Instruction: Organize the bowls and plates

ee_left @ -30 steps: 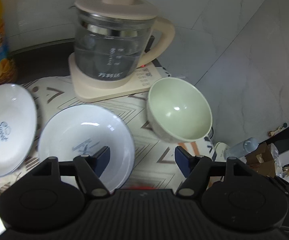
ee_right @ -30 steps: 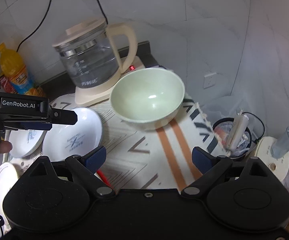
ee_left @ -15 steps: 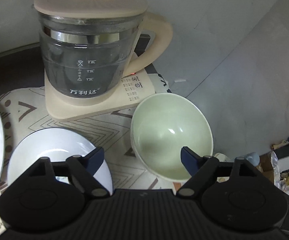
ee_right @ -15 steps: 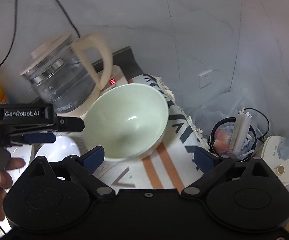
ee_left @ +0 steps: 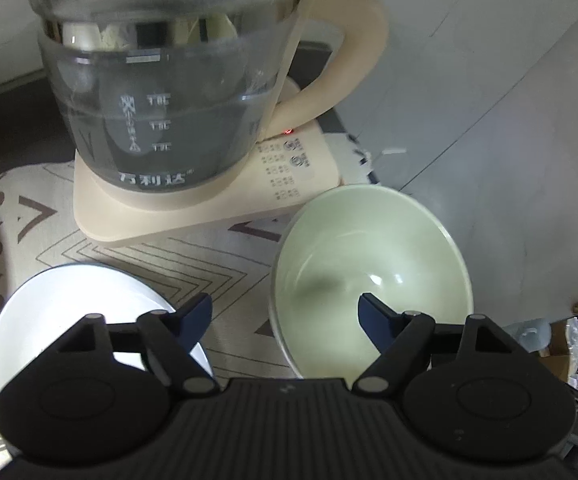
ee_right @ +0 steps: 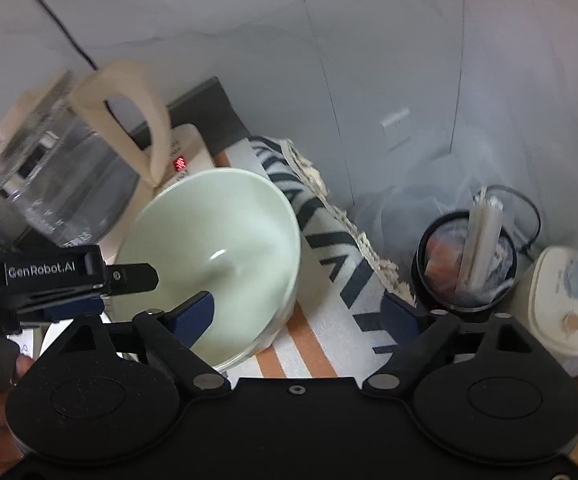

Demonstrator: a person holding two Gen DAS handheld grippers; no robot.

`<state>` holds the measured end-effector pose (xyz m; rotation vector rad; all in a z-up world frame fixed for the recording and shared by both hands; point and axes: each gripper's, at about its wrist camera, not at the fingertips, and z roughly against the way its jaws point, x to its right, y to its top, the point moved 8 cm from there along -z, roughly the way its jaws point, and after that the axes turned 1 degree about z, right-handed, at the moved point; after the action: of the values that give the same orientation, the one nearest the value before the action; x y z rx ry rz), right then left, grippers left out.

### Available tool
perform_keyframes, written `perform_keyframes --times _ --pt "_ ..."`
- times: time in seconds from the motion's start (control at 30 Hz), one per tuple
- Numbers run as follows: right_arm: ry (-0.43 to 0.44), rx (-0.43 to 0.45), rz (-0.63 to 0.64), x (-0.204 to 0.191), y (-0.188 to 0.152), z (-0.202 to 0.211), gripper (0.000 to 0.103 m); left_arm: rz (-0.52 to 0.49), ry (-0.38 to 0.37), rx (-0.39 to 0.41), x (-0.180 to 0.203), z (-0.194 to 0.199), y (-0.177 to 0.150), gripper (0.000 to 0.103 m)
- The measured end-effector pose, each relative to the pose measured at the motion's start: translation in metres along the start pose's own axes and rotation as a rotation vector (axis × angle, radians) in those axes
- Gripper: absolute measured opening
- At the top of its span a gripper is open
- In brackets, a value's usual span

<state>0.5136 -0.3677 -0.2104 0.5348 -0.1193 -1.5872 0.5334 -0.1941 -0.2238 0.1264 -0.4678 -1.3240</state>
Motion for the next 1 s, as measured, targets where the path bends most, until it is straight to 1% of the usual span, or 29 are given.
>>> perform_keyframes --times 0.03,0.07,0.1,0.13,0.17,0.2,0.23,0.27,0.3,0.33,0.4,0.47,0.53,0.6,0.87,1.0 --pt "0.005 -0.008 -0.013 0.001 -0.001 -0.004 0.077 0.006 0.005 -0.004 0.000 -0.003 0.000 0.076" --pt "0.004 -0.020 -0.025 0.003 -0.002 -0.008 0.073 0.010 0.009 -0.011 -0.001 -0.006 -0.001 0.071" --pt "0.004 -0.033 -0.037 0.004 -0.004 -0.012 0.060 0.014 0.011 -0.018 -0.001 -0.010 -0.002 0.068" --pt "0.005 -0.048 -0.051 0.006 -0.006 -0.016 0.048 0.020 0.009 -0.031 -0.001 -0.013 -0.003 0.059" --pt "0.010 -0.063 -0.066 0.006 -0.008 -0.020 0.045 0.032 0.008 -0.043 -0.002 -0.017 -0.003 0.046" --pt "0.027 -0.072 -0.088 0.007 -0.009 -0.022 0.040 0.048 0.010 -0.055 -0.003 -0.021 -0.003 0.039" --pt "0.047 -0.074 -0.103 0.006 -0.010 -0.023 0.033 0.062 0.010 -0.068 -0.005 -0.024 -0.004 0.028" --pt "0.064 -0.074 -0.107 0.004 -0.010 -0.025 0.030 0.069 0.007 -0.077 -0.005 -0.027 -0.004 0.020" --pt "0.069 -0.078 -0.105 0.002 -0.010 -0.026 0.025 0.073 0.002 -0.082 -0.005 -0.029 -0.005 0.017" --pt "0.074 -0.080 -0.102 0.000 -0.009 -0.028 0.022 0.076 -0.004 -0.086 -0.004 -0.031 -0.006 0.011" --pt "0.062 -0.079 -0.097 -0.003 -0.008 -0.028 0.021 0.072 0.004 -0.082 -0.003 -0.030 -0.008 0.009" --pt "0.053 -0.079 -0.091 -0.005 -0.008 -0.028 0.020 0.089 0.008 -0.081 -0.004 -0.029 -0.009 0.007" --pt "0.061 -0.075 -0.080 -0.007 -0.008 -0.025 0.020 0.104 0.016 -0.077 -0.005 -0.024 -0.011 0.007" --pt "0.068 -0.065 -0.078 -0.007 -0.008 -0.020 0.019 0.091 0.022 -0.059 -0.003 -0.017 -0.011 0.007" --pt "0.082 -0.015 -0.034 -0.014 -0.011 0.009 0.019 0.092 -0.002 -0.011 -0.002 0.017 -0.016 0.007" --pt "0.084 0.016 -0.036 -0.018 -0.014 0.029 0.019 0.075 -0.021 0.018 0.002 0.038 -0.021 0.008"
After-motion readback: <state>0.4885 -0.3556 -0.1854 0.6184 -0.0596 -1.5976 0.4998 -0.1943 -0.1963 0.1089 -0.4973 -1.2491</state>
